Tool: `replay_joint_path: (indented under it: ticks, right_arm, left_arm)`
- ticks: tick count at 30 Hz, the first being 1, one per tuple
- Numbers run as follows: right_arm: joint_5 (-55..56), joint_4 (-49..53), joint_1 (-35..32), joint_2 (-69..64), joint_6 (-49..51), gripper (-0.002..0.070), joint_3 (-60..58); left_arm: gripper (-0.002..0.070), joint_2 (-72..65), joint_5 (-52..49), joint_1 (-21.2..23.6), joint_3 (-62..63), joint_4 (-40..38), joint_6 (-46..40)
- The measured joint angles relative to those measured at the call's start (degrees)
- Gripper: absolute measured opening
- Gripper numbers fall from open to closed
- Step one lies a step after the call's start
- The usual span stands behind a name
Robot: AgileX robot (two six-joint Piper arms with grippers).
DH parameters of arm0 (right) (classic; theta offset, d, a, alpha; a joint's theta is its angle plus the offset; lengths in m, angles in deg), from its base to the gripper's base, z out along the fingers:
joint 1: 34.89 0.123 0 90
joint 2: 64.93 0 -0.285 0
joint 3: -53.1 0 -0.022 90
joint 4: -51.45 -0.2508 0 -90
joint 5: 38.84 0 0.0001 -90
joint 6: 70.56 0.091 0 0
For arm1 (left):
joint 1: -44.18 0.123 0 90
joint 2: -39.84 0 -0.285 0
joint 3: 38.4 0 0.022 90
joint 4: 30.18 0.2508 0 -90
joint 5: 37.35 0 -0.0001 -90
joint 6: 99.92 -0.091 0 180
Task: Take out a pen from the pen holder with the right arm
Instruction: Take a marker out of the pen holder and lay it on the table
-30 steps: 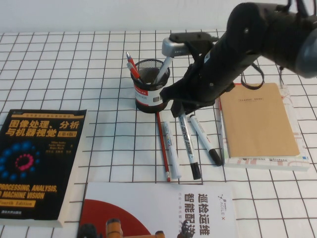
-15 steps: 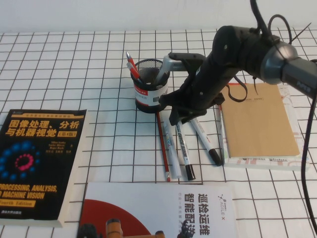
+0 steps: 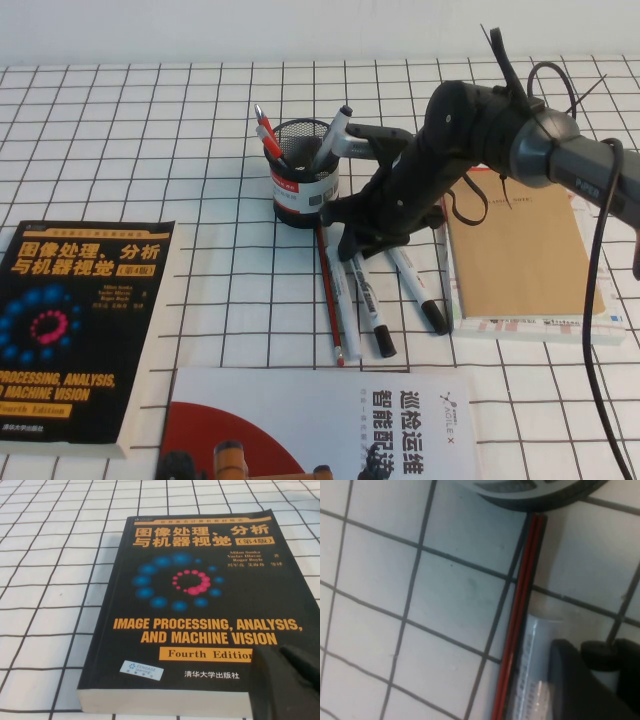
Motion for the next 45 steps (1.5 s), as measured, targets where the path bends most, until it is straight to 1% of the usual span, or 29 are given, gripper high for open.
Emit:
replay_joint_path:
  ticks: [5, 7, 10, 12, 15, 18, 21, 23, 27, 28, 30, 34, 41, 45]
  right_arm:
    - [0.8, -1.0, 0.0, -0.2, 0.0, 0.0133, 0.0]
    - [0.9, -1.2, 0.0, -0.4, 0.0, 0.0160, 0.0]
    - [0.9, -1.3, 0.0, -0.5, 0.0, 0.0232, 0.0]
    - [0.9, -1.3, 0.0, -0.3, 0.0, 0.0263, 0.0]
    - [0.9, -0.7, 0.0, 0.6, 0.0, 0.0282, 0.0]
    - [0.2, 1.6, 0.1, 3.5, 0.0, 0.0283, 0.0]
    - [-1.6, 4.6, 0.8, 8.2, 0.0, 0.0251, -0.3]
    - [-2.1, 6.3, 1.8, 12.8, 0.0, 0.0198, -2.0]
    - [-0.6, 9.5, 4.6, 23.8, 0.0, 0.0055, -10.4]
    - [-0.2, 10.2, 5.0, 26.9, 0.0, 0.0031, -13.2]
    - [-0.2, 11.0, 5.4, 32.3, 0.0, 0.0006, -18.9]
    - [-0.3, 13.0, 5.4, 43.8, 0.0, -0.0010, -28.4]
    - [-0.9, 13.4, 5.4, 62.2, 0.0, -0.0014, -41.2]
    - [-5.1, 13.5, 5.4, 70.3, 0.0, -0.0014, -46.1]
  left_arm:
    - [-0.0005, 0.0, 0.0, 0.0, 0.0, 0.0, 0.0]
    - [-0.0004, 0.0, 0.0, 0.0, 0.0, 0.0, 0.0]
    - [-0.0005, 0.0, 0.0, 0.0, 0.0, 0.0, 0.0]
    - [-0.0005, 0.0, 0.0, 0.0, 0.0, 0.0, 0.0]
    - [-0.0005, 0.0, 0.0, 0.0, 0.0, 0.0, 0.0]
    - [-0.0005, 0.0, 0.0, 0.0, 0.0, 0.0, 0.0]
    - [-0.0004, 0.0, 0.0, 0.0, 0.0, 0.0, 0.0]
    - [-0.0004, 0.0, 0.0, 0.0, 0.0, 0.0, 0.0]
    - [-0.0005, 0.0, 0.0, 0.0, 0.0, 0.0, 0.0]
    - [-0.0004, 0.0, 0.0, 0.0, 0.0, 0.0, 0.0]
    - [-0.0005, 0.0, 0.0, 0.0, 0.0, 0.0, 0.0]
    - [-0.0005, 0.0, 0.0, 0.0, 0.0, 0.0, 0.0]
    - [-0.0005, 0.0, 0.0, 0.0, 0.0, 0.0, 0.0]
    - [-0.0005, 0.0, 0.0, 0.0, 0.0, 0.0, 0.0]
